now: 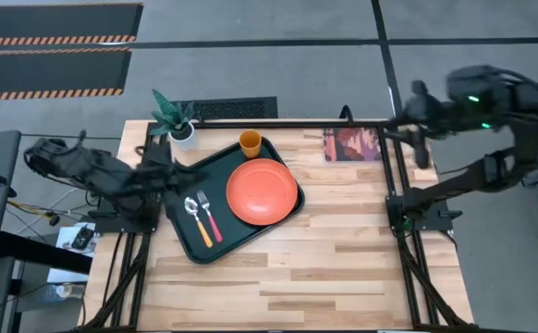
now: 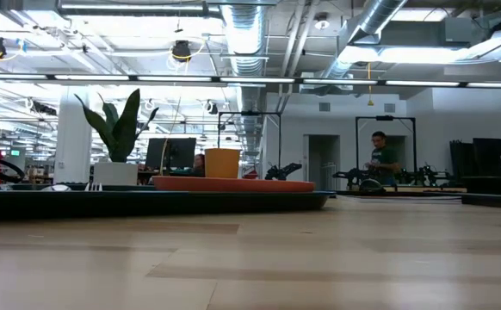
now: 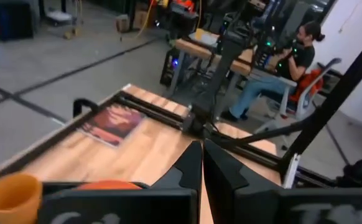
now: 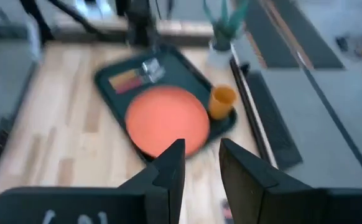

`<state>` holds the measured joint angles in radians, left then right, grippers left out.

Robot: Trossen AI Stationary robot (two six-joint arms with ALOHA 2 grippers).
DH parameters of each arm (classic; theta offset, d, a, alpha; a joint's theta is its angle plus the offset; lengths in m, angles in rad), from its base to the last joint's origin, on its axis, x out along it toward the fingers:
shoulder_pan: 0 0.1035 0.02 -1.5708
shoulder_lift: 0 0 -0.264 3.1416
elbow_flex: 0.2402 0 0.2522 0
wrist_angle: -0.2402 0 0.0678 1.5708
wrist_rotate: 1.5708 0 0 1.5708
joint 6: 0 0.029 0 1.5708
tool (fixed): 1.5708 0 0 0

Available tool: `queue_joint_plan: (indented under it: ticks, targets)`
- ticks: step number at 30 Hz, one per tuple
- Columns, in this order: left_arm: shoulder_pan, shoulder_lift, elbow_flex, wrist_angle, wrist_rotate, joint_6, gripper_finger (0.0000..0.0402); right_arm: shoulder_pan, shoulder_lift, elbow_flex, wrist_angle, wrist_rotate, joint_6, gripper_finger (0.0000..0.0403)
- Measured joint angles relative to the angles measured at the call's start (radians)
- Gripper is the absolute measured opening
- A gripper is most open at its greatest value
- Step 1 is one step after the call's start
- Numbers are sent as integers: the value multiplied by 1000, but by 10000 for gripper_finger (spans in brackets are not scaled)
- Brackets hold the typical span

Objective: Pick and place plate/cup/fork/spoon on tray
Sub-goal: Return to Home Position

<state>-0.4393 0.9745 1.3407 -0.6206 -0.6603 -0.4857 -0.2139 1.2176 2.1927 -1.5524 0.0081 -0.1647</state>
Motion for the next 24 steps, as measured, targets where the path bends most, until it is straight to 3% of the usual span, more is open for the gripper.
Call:
queue_joint_plan:
  ticks: [5,11,17,24]
  targets:
    - [0,-89,-4,-27,8,87,0,-15,-239,-291,256,-46,91,123]
    - [0,-194,-46,-23,28,134,0,-15,-607,-821,797,-147,209,123]
    - [0,-399,-372,202,77,133,0,-15,-897,-1308,1157,-147,429,123]
    - [-1,-729,-809,481,159,54,0,-15,-1105,-1602,1311,-130,489,123]
